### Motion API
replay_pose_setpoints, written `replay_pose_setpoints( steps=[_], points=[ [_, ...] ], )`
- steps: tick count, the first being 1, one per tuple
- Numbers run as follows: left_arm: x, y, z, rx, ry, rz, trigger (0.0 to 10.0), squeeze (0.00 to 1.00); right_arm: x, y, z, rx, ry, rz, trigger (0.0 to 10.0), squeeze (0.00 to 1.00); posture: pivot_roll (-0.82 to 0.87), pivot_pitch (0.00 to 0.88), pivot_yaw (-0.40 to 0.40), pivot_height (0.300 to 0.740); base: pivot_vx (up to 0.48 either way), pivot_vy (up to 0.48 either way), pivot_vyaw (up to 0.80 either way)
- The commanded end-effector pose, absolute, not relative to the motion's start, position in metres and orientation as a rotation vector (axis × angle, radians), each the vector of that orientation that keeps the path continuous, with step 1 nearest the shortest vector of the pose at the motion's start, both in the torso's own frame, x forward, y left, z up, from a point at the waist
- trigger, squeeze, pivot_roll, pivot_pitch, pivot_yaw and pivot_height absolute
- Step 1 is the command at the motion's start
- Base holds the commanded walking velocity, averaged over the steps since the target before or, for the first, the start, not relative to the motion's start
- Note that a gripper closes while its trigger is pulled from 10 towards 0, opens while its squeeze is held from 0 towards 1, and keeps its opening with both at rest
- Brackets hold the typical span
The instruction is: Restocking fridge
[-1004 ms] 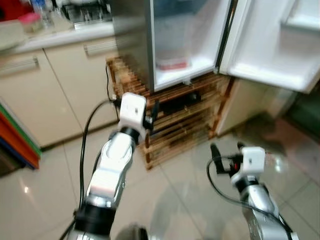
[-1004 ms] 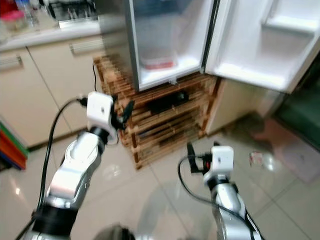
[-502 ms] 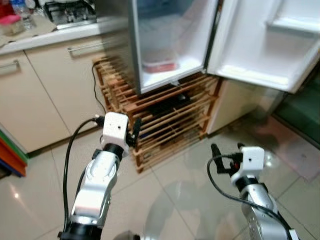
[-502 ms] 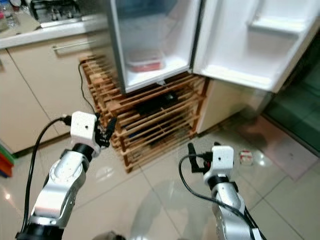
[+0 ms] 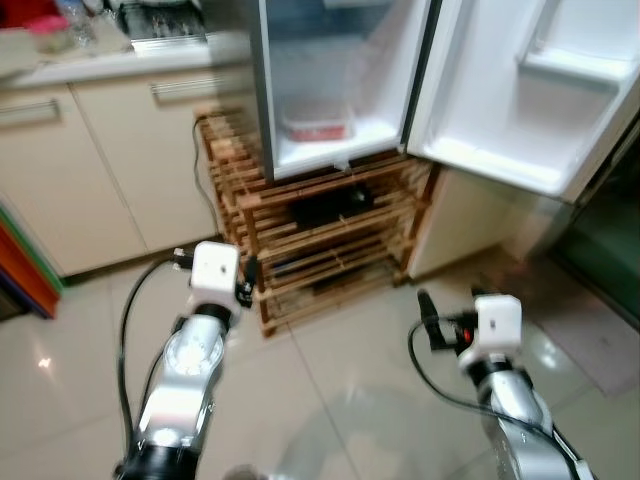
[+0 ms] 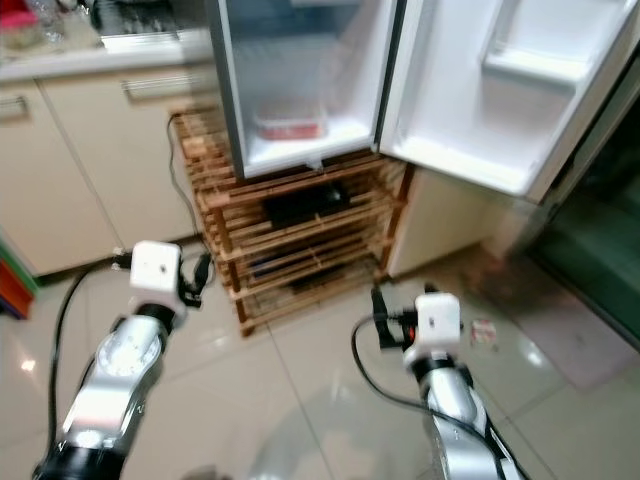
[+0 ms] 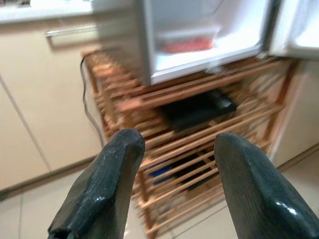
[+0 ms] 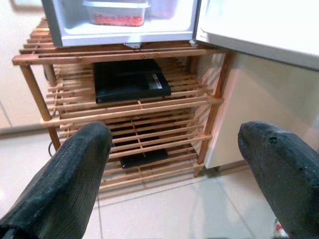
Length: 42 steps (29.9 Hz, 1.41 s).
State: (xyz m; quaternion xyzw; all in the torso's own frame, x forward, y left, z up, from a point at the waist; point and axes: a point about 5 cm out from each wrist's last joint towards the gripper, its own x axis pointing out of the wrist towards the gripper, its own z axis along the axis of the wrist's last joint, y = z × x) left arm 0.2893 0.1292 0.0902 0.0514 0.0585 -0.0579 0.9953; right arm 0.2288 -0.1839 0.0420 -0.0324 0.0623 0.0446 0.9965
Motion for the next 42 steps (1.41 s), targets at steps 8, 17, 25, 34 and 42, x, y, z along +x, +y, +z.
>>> replay_pose_setpoints(
  steps=[8, 17, 25, 34, 42],
  points=[
    [0.302, 0.134, 0.091, 0.114, 0.122, -0.057, 10.0, 0.0, 0.214, -0.179, 0.037, -0.118, 0.092, 0.167, 10.0, 0.0, -0.09, 0.0, 0.015, 0.74, 0.0, -0.469, 0.26],
    [0.306, 0.13, 0.087, 0.144, 0.138, -0.034, 10.0, 0.0, 0.213, -0.17, 0.01, -0.097, 0.132, 0.227, 10.0, 0.0, -0.1, 0.0, 0.021, 0.74, 0.0, -0.451, 0.0],
    [0.309, 0.13, 0.09, 0.137, 0.131, -0.024, 10.0, 0.0, 0.225, -0.171, 0.015, -0.11, 0.1, 0.228, 10.0, 0.0, -0.09, 0.0, 0.02, 0.74, 0.0, -0.455, 0.0],
    [0.316, 0.132, 0.095, 0.14, 0.111, -0.01, 10.0, 0.0, 0.246, -0.169, 0.022, -0.102, 0.081, 0.197, 10.0, 0.0, -0.08, 0.0, 0.017, 0.74, 0.0, -0.458, 0.49],
    [0.32, 0.139, 0.097, 0.091, 0.11, 0.038, 10.0, 0.0, 0.253, -0.162, 0.034, -0.141, 0.053, 0.221, 10.0, 0.0, -0.08, 0.0, 0.015, 0.74, 0.0, -0.447, 0.41]
  ],
)
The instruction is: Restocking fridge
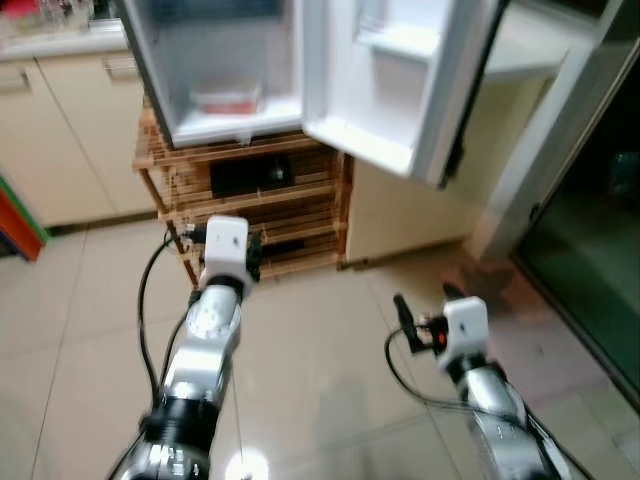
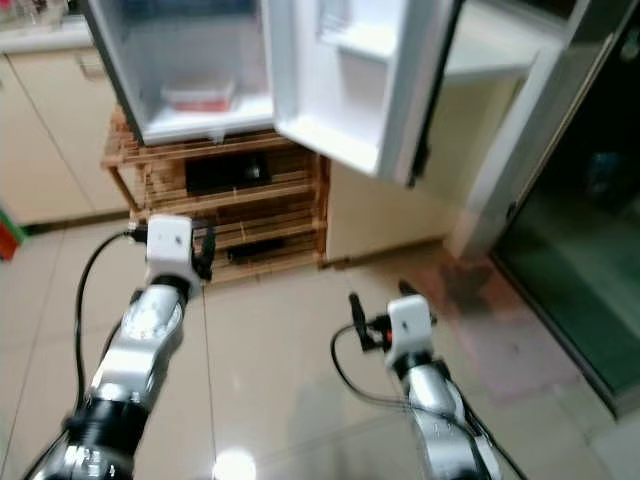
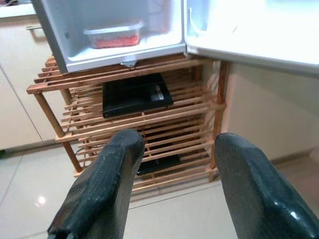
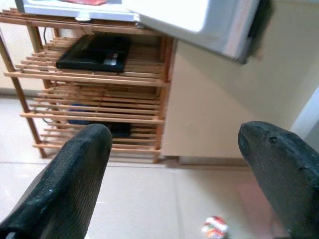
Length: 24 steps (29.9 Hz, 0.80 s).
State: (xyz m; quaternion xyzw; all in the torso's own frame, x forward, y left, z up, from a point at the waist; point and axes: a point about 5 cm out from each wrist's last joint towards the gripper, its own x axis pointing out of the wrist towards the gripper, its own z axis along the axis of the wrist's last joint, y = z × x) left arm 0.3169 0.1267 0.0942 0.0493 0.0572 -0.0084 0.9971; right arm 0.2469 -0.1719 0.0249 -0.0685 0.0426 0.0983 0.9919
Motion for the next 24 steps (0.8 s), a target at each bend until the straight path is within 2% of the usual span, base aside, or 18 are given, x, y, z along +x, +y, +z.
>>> replay_pose_setpoints(
  steps=[1, 6, 11, 16, 20, 24],
  points=[
    [0.3201, 0.14, 0.0966, 0.087, 0.114, 0.044, 10.0, 0.0, 0.2535, -0.1616, 0.0343, -0.142, 0.05, 0.22, 10.0, 0.0, -0.08, 0.0, 0.015, 0.74, 0.266, -0.398, 0.49],
    [0.3202, 0.1419, 0.095, 0.094, 0.116, 0.06, 10.0, 0.0, 0.2539, -0.1598, 0.0378, -0.135, 0.036, 0.219, 10.0, 0.0, -0.09, 0.0, 0.015, 0.74, 0.337, -0.332, 0.27],
    [0.3199, 0.1443, 0.0981, 0.113, 0.087, 0.088, 10.0, 0.0, 0.2524, -0.1601, 0.0386, -0.134, 0.038, 0.203, 10.0, 0.0, -0.09, 0.0, 0.018, 0.74, 0.074, 0.0, 0.0],
    [0.3204, 0.139, 0.1016, 0.136, 0.06, 0.034, 10.0, 0.0, 0.25, -0.1603, 0.0401, -0.131, 0.037, 0.193, 10.0, 0.0, -0.1, 0.0, 0.022, 0.74, 0.0, 0.0, 0.0],
    [0.3181, 0.1353, 0.1018, 0.11, 0.062, -0.004, 10.0, 0.0, 0.2482, -0.1616, 0.0407, -0.116, 0.036, 0.178, 10.0, 0.0, -0.1, 0.0, 0.022, 0.74, 0.388, 0.281, 0.0],
    [0.3169, 0.1344, 0.1024, 0.117, 0.056, -0.003, 10.0, 0.0, 0.2468, -0.162, 0.041, -0.112, 0.04, 0.175, 10.0, 0.0, -0.1, 0.0, 0.021, 0.74, 0.431, 0.0, 0.0]
  ],
)
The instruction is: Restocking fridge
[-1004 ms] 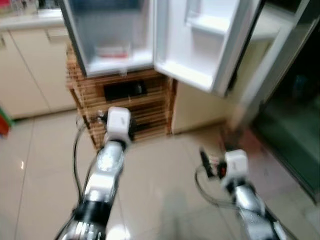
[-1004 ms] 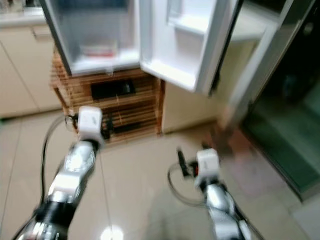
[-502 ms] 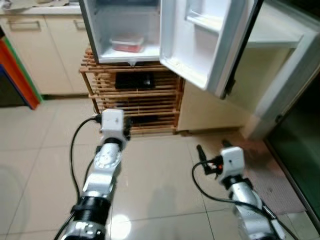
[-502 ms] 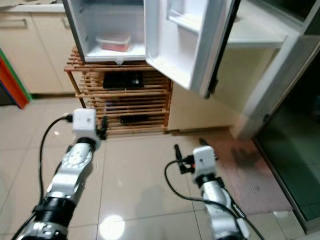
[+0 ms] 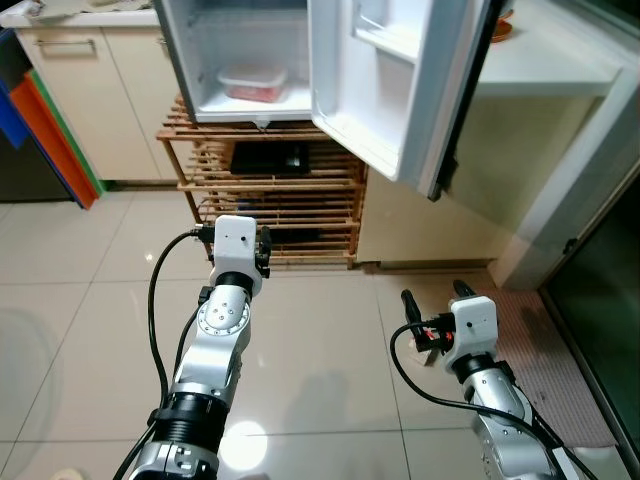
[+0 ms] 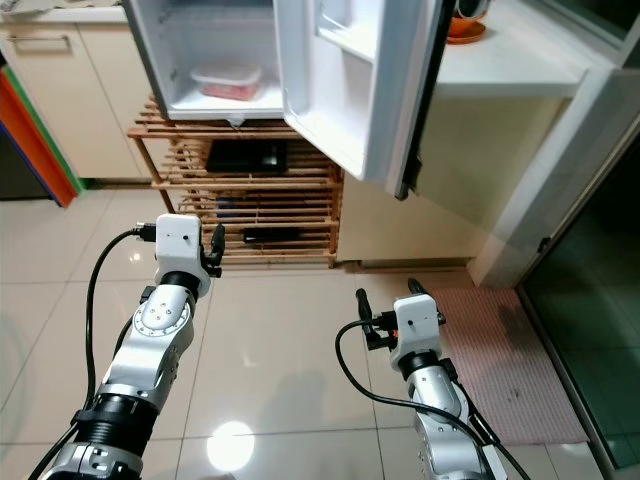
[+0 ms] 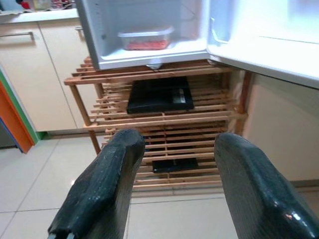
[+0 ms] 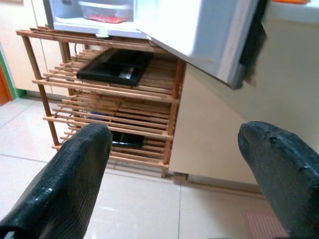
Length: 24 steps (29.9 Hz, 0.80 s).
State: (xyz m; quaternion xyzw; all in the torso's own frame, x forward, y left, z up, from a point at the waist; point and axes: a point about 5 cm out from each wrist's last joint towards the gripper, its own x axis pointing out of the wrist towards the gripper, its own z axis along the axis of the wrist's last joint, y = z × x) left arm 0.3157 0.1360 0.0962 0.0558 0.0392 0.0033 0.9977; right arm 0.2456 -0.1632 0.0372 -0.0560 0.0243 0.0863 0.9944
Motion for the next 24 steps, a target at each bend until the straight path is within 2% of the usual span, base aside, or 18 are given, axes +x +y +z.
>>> replay_pose_setpoints(
  steps=[1, 18, 24],
  points=[
    [0.317, 0.135, 0.102, 0.113, 0.055, 0.0, 10.0, 0.0, 0.247, -0.162, 0.041, -0.112, 0.04, 0.176, 10.0, 0.0, -0.1, 0.0, 0.02, 0.74, 0.435, 0.0, 0.0],
    [0.322, 0.123, 0.108, 0.134, 0.043, -0.075, 10.0, 0.0, 0.25, -0.157, 0.044, -0.109, 0.045, 0.192, 10.0, 0.0, -0.1, 0.0, 0.027, 0.74, 0.465, 0.0, 0.0],
    [0.321, 0.12, 0.108, 0.133, 0.041, -0.087, 10.0, 0.0, 0.252, -0.164, 0.038, -0.102, 0.075, 0.163, 10.0, 0.0, -0.09, 0.0, 0.027, 0.74, 0.48, 0.0, 0.0]
  ],
)
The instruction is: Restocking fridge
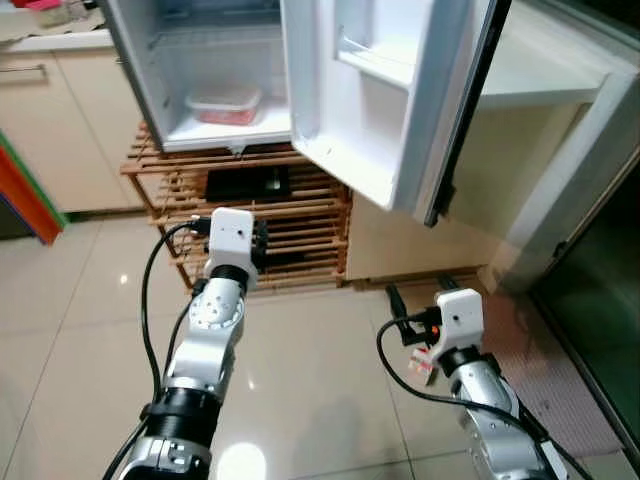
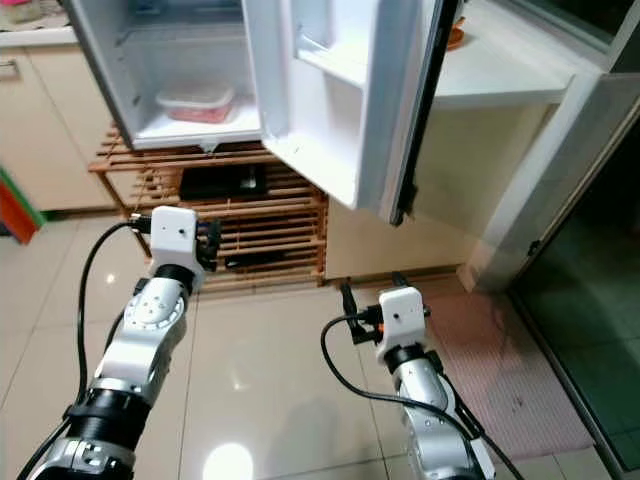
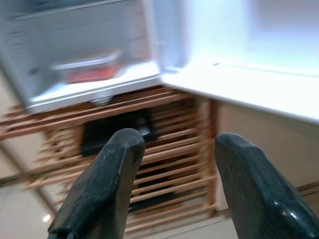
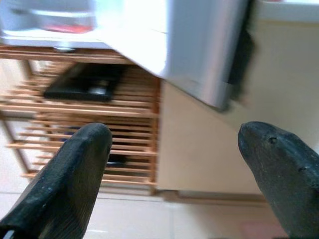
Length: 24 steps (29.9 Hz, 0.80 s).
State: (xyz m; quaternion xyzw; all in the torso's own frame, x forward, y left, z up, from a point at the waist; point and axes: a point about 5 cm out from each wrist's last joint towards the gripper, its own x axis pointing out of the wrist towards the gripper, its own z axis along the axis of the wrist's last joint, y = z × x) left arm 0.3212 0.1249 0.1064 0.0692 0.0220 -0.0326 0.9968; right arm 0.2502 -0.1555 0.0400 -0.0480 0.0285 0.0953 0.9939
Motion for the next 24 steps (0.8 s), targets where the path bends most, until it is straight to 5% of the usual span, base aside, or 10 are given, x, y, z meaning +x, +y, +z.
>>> replay_pose_setpoints(
  steps=[1, 11, 24],
  points=[
    [0.321, 0.121, 0.108, 0.135, 0.042, -0.087, 10.0, 0.0, 0.252, -0.165, 0.037, -0.105, 0.079, 0.16, 10.0, 0.0, -0.09, 0.0, 0.027, 0.74, 0.48, 0.0, 0.0],
    [0.319, 0.117, 0.107, 0.143, 0.041, -0.118, 10.0, 0.0, 0.254, -0.175, 0.03, -0.138, 0.112, 0.108, 10.0, 0.0, -0.09, 0.0, 0.03, 0.74, 0.48, 0.0, 0.0],
    [0.309, 0.153, 0.086, 0.238, 0.13, -0.057, 10.0, 0.0, 0.278, -0.242, 0.043, -0.23, 0.131, -0.203, 10.0, 0.0, -0.07, 0.0, 0.036, 0.74, 0.0, 0.0, 0.0]
  ],
)
